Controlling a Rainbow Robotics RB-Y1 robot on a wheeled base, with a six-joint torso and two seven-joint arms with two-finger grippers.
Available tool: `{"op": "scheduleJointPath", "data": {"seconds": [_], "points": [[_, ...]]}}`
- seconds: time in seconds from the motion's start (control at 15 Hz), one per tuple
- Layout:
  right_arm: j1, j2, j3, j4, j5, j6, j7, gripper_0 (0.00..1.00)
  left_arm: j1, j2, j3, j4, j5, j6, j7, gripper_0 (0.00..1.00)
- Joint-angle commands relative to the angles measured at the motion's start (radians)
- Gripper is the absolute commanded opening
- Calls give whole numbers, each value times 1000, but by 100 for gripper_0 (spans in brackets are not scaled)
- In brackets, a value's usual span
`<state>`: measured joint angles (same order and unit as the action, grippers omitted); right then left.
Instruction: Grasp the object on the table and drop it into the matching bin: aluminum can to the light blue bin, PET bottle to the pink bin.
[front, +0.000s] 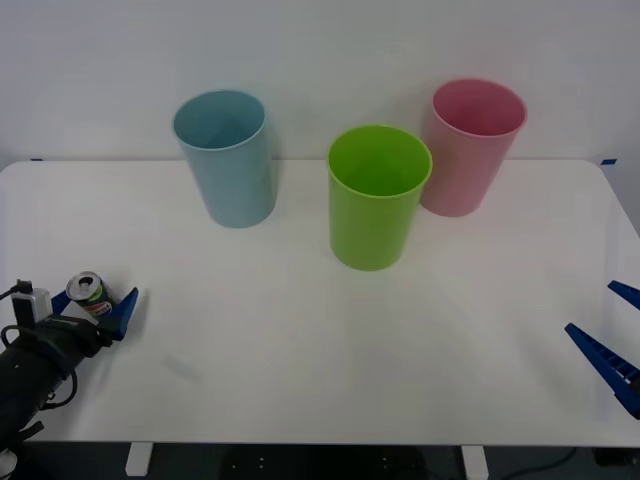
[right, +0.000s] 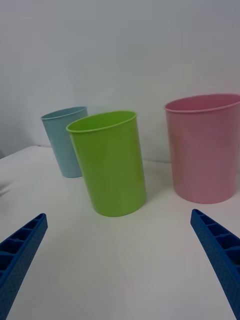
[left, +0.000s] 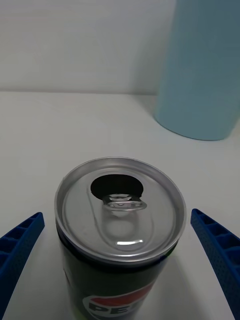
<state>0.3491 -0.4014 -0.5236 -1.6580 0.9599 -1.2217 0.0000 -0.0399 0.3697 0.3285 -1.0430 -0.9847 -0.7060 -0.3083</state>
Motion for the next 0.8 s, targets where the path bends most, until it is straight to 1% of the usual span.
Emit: {"op": "scheduleJointPath", "data": {"seconds": [0.07,0.13,0.2,0.33,0.4,0.8], "points": [[0,0,0,0,0,0,0,100,0,0,0,0,-2,-1,-3,62],[0,0,0,0,0,0,0,100,0,0,0,0,-2,0,-9,19],[0,0,0,0,0,0,0,100,0,0,0,0,-2,-1,-11,10],[0,0,0,0,0,0,0,100,0,0,0,0,-2,-1,-14,2],[0,0,0,0,0,0,0,100,0,0,0,0,-2,0,-14,1],[0,0,0,0,0,0,0,100,2,0,1,-2,-2,-4,-14,0]]}}
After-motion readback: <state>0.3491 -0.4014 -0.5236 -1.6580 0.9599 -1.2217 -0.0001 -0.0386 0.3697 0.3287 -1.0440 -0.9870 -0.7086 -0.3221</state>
